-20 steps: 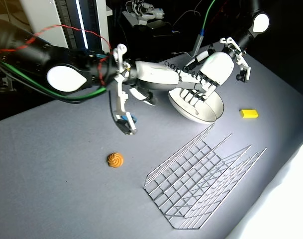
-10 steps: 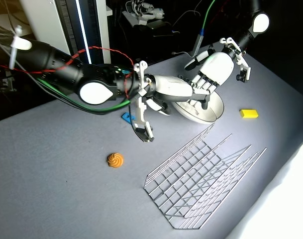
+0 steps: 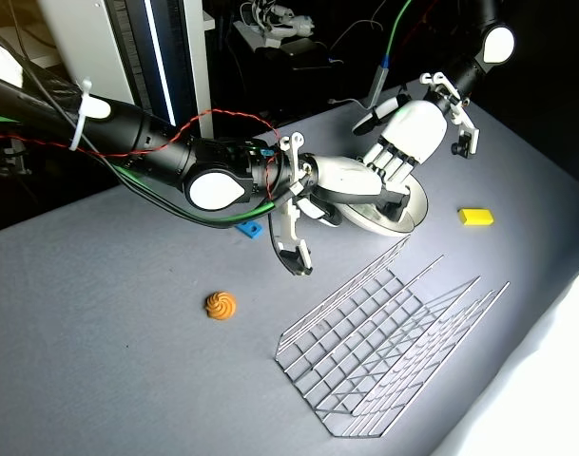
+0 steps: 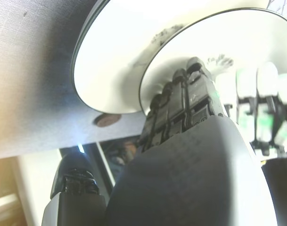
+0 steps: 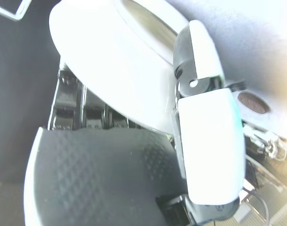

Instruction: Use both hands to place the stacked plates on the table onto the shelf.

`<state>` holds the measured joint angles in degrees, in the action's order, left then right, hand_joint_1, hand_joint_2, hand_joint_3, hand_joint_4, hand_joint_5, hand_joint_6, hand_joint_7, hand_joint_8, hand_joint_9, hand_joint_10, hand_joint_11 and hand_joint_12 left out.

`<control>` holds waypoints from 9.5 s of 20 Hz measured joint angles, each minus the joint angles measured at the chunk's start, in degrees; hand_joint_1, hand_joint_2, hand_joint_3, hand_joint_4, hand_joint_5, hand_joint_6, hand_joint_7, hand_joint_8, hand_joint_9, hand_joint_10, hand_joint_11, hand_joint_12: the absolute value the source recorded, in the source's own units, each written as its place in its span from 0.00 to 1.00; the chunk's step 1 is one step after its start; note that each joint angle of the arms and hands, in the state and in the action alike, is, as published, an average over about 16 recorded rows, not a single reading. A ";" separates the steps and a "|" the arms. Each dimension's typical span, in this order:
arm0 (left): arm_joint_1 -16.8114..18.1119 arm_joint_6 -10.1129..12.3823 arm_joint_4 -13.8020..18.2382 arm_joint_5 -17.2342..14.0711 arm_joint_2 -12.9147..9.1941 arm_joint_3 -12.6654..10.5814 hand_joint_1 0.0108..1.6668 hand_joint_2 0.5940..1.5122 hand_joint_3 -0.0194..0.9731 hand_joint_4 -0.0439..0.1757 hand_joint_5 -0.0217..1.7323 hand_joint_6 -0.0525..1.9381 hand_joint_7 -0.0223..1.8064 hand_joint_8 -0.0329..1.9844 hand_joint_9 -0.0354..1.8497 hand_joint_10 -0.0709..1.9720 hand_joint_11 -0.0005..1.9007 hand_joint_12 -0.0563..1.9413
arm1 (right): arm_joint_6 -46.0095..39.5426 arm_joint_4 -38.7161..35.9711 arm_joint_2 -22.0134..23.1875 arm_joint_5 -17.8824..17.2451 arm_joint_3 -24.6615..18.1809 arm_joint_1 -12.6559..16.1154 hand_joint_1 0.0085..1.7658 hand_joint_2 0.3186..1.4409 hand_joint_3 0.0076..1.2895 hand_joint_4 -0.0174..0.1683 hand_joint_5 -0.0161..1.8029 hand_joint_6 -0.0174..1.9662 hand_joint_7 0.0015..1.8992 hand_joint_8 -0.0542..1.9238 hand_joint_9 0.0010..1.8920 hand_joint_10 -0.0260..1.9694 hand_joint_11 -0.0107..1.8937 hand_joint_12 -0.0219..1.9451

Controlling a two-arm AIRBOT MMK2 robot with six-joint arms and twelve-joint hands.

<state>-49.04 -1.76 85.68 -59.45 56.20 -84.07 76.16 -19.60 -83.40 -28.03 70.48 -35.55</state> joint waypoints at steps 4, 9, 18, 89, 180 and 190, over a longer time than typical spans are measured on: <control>0.03 0.19 0.03 -0.14 0.00 -0.06 0.00 0.61 0.04 0.17 0.01 0.01 0.01 0.01 0.03 0.03 0.01 0.03 | 0.49 -0.33 -0.67 -0.81 0.61 -0.09 0.61 0.66 0.01 0.07 0.38 0.18 0.41 0.17 0.45 0.15 0.29 0.63; 0.54 0.70 0.33 -0.48 -0.12 -0.14 0.00 0.61 0.04 0.17 0.01 0.02 0.01 0.01 0.03 0.03 0.01 0.03 | 1.17 -0.67 -0.73 -1.95 0.55 -0.10 0.64 0.61 0.00 0.05 0.43 0.29 0.46 0.27 0.52 0.30 0.42 0.57; 3.45 2.14 0.67 -2.42 -1.60 -1.12 0.00 0.60 0.04 0.20 0.01 0.03 0.02 0.01 0.03 0.03 0.01 0.03 | 1.79 -0.31 -0.07 -2.65 -1.13 0.40 0.69 0.57 0.00 0.05 0.47 0.37 0.51 0.38 0.53 0.55 0.50 0.51; -1.89 5.71 -2.77 -0.91 -0.66 -13.54 0.00 0.63 0.04 0.20 0.02 0.04 0.04 0.01 0.03 0.04 0.01 0.03 | -134.90 -72.98 22.66 14.41 4.15 32.67 0.76 0.61 0.00 0.08 0.48 0.51 0.50 0.58 0.47 0.64 0.43 0.63; -3.46 5.27 -3.65 -0.60 0.11 -14.74 0.00 0.62 0.04 0.20 0.02 0.04 0.02 0.01 0.04 0.04 0.01 0.03 | -130.08 -69.67 16.67 17.03 13.16 24.00 0.61 0.68 0.00 0.08 0.37 0.05 0.39 0.04 0.42 0.03 0.14 0.67; -4.90 5.68 -4.30 -0.25 0.23 -14.69 0.00 0.62 0.04 0.20 0.03 0.04 0.02 0.01 0.04 0.04 0.01 0.03 | -116.71 -69.62 25.84 17.71 -0.78 29.95 0.58 0.69 0.00 0.08 0.35 0.04 0.36 0.04 0.38 0.02 0.13 0.67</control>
<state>-53.94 3.92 81.37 -59.70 56.43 -98.76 -40.55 -89.22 -57.56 -10.31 69.70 -5.59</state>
